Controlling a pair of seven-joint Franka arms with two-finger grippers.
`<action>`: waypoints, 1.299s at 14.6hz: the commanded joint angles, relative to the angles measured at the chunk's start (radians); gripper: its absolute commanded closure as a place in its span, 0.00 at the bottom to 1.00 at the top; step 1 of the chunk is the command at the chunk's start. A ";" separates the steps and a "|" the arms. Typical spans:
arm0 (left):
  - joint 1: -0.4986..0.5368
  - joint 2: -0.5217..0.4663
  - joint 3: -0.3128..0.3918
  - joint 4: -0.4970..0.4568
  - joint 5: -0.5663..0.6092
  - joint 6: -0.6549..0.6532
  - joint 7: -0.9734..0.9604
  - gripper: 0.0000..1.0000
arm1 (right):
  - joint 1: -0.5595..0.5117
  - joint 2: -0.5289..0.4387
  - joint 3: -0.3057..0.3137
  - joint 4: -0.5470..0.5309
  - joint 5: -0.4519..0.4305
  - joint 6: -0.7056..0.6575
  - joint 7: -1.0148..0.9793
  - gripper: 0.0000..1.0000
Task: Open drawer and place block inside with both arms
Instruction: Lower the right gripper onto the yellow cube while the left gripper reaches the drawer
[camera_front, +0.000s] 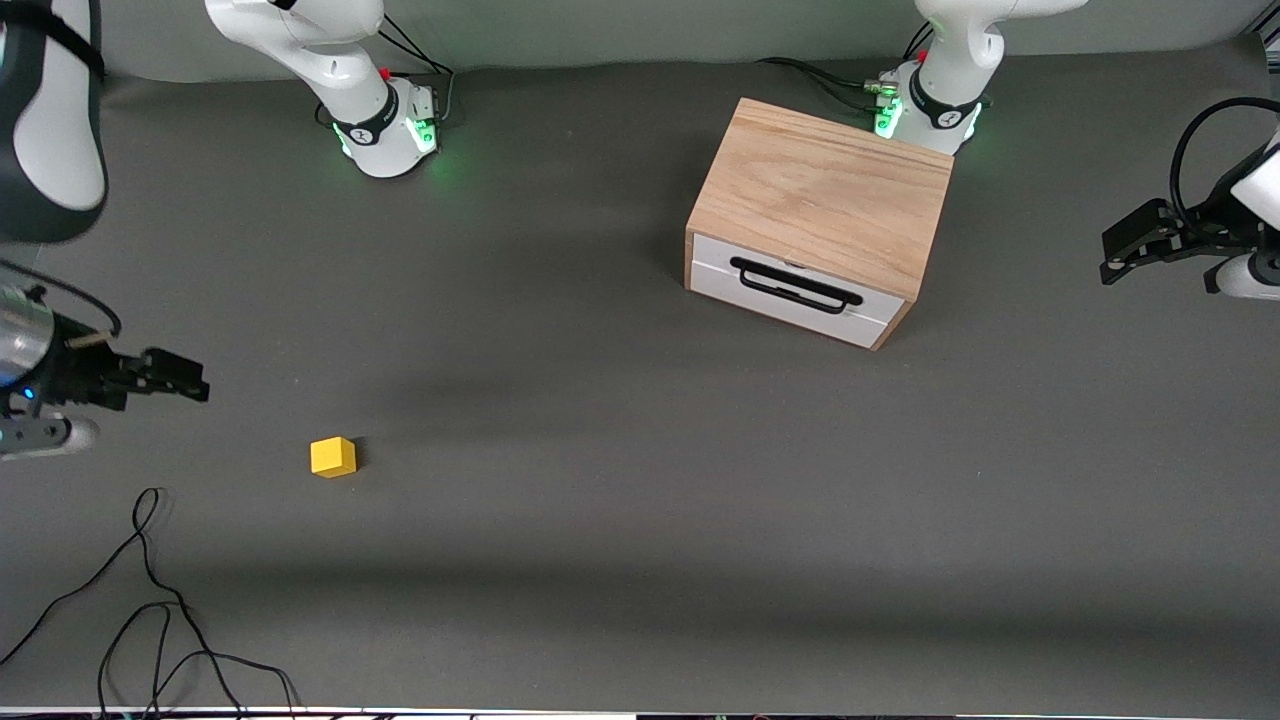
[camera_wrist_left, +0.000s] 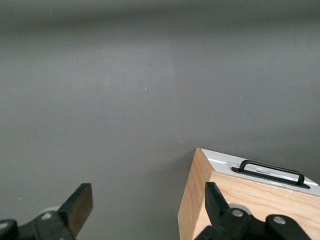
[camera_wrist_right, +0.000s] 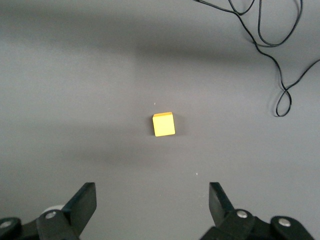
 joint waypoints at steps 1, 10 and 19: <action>0.003 0.017 -0.008 0.022 0.011 -0.028 0.002 0.00 | 0.004 0.034 -0.002 0.004 0.016 0.019 -0.022 0.00; -0.012 0.053 -0.014 -0.007 0.005 -0.068 -0.132 0.00 | 0.004 0.024 -0.005 -0.459 0.070 0.509 -0.022 0.00; -0.219 0.170 -0.035 -0.013 -0.044 -0.065 -0.925 0.00 | 0.001 0.176 -0.010 -0.645 0.065 0.945 -0.117 0.00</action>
